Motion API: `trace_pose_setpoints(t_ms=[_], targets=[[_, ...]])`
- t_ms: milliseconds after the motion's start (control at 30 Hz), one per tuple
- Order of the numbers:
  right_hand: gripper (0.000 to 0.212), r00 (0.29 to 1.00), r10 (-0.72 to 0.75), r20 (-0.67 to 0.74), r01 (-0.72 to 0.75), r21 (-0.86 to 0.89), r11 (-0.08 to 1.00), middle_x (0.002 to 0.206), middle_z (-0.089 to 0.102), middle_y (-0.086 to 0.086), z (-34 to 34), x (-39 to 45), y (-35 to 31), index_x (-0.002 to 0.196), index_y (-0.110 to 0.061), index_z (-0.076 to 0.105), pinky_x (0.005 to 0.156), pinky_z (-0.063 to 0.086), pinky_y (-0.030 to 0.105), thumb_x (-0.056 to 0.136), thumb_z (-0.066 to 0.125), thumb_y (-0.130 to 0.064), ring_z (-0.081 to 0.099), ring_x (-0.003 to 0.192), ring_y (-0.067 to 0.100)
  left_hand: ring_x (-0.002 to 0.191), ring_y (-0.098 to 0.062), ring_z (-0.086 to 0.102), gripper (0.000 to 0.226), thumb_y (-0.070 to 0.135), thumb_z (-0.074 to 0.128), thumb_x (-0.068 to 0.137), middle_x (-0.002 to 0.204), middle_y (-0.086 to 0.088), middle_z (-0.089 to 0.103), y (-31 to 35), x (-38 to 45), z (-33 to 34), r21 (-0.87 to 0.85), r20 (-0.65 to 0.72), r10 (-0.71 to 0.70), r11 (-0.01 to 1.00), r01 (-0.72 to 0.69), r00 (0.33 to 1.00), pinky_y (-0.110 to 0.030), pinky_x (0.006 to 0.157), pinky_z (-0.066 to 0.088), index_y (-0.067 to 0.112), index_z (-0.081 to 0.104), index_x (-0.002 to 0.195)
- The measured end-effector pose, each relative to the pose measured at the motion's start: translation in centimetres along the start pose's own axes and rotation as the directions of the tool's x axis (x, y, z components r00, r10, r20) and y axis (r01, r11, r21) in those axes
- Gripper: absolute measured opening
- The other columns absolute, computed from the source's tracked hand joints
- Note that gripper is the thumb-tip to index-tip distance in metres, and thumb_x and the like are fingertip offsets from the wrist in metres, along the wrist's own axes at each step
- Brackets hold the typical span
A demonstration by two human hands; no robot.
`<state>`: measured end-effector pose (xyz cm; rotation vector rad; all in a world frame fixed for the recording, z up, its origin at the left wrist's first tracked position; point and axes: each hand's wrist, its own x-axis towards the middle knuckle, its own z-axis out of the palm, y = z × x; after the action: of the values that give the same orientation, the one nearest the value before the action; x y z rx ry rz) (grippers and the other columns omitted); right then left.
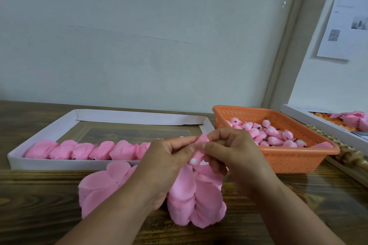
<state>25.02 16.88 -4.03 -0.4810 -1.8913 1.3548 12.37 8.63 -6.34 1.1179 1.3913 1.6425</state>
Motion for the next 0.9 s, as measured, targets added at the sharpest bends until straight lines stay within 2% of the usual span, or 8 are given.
trace_pose_setpoints(t_ms=[67,167,267,467,600,733,800,900], targets=[[0.025,1.0,0.024,-0.01,-0.024,-0.018,1.0,0.046,0.057,0.009,-0.4,0.2,0.4,0.06,-0.013,0.068,0.037,0.031,0.018,0.08,0.066,0.001,0.042,0.035,0.012,0.11,-0.019,0.063,0.027,0.009,0.057,0.091,0.107,-0.005,0.073,-0.1,0.1,-0.1,-0.025,-0.002,-0.016,1.0,0.016,1.0,-0.039,0.104,0.045,0.011,0.07,0.115],[0.016,0.999,0.049,0.003,-0.049,-0.003,0.999,0.046,0.053,0.01,-1.0,0.4,0.4,0.065,-0.007,0.068,0.038,0.031,0.018,0.078,0.067,0.003,0.039,0.037,0.011,0.105,-0.02,0.066,0.025,0.006,0.054,0.092,0.1,-0.006,0.075,0.0,0.0,-0.1,-0.076,0.029,-0.032,0.996,0.035,0.999,-0.031,0.096,0.049,0.008,0.07,0.11],[0.007,0.998,0.047,0.029,-0.049,0.068,0.997,0.054,0.06,0.011,-1.4,0.5,0.4,0.069,0.001,0.064,0.042,0.04,0.02,0.07,0.071,0.001,0.05,0.044,0.013,0.095,-0.018,0.068,0.023,0.005,0.053,0.091,0.096,-0.009,0.075,0.2,0.0,0.0,-0.129,0.061,-0.044,0.99,0.052,0.997,-0.027,0.088,0.051,0.006,0.071,0.106],[0.039,0.991,0.122,0.059,-0.131,0.183,0.974,0.063,0.063,0.015,-1.3,0.6,0.7,0.096,-0.003,0.064,0.047,0.046,0.02,0.059,0.071,-0.009,0.057,0.046,0.016,0.101,-0.022,0.066,0.027,0.005,0.052,0.092,0.102,-0.013,0.073,0.2,0.0,0.2,-0.166,0.06,-0.062,0.984,0.071,0.996,-0.032,0.094,0.049,0.003,0.068,0.113],[0.011,0.991,0.101,0.087,-0.111,0.127,0.986,0.067,0.063,0.021,-1.0,0.4,0.6,0.085,0.002,0.069,0.05,0.047,0.023,0.076,0.064,0.006,0.055,0.052,0.019,0.094,-0.024,0.067,0.022,0.008,0.06,0.087,0.1,-0.015,0.073,0.1,0.1,0.2,-0.183,-0.029,-0.104,0.978,0.097,0.994,-0.034,0.086,0.052,0.006,0.069,0.107],[0.014,0.999,0.031,-0.033,-0.029,0.067,0.997,0.051,0.061,0.01,-0.8,0.4,0.6,0.077,0.002,0.067,0.042,0.043,0.019,0.08,0.059,0.013,0.052,0.042,0.013,0.096,-0.025,0.066,0.017,0.015,0.058,0.091,0.1,-0.017,0.072,0.6,-0.1,0.1,-0.152,-0.024,-0.166,0.975,0.16,0.986,-0.039,0.092,0.051,0.006,0.072,0.092],[0.016,0.996,0.017,-0.091,-0.014,0.036,0.999,0.05,0.06,0.009,-0.9,0.4,0.4,0.075,0.0,0.067,0.042,0.042,0.02,0.08,0.06,0.013,0.051,0.041,0.013,0.103,-0.027,0.066,0.029,0.027,0.05,0.097,0.102,-0.012,0.073,0.9,-0.1,-0.2,-0.093,0.008,-0.222,0.971,0.221,0.975,-0.045,0.098,0.048,0.009,0.072,0.1],[0.021,0.991,-0.046,-0.129,0.032,-0.11,0.993,0.05,0.061,0.004,-0.9,0.3,0.1,0.074,-0.007,0.068,0.044,0.045,0.022,0.081,0.06,0.012,0.052,0.042,0.011,0.103,-0.028,0.067,0.034,0.033,0.045,0.099,0.105,-0.011,0.072,1.2,0.0,-0.6,-0.032,-0.002,-0.287,0.957,0.287,0.958,-0.05,0.094,0.051,0.011,0.071,0.103]])
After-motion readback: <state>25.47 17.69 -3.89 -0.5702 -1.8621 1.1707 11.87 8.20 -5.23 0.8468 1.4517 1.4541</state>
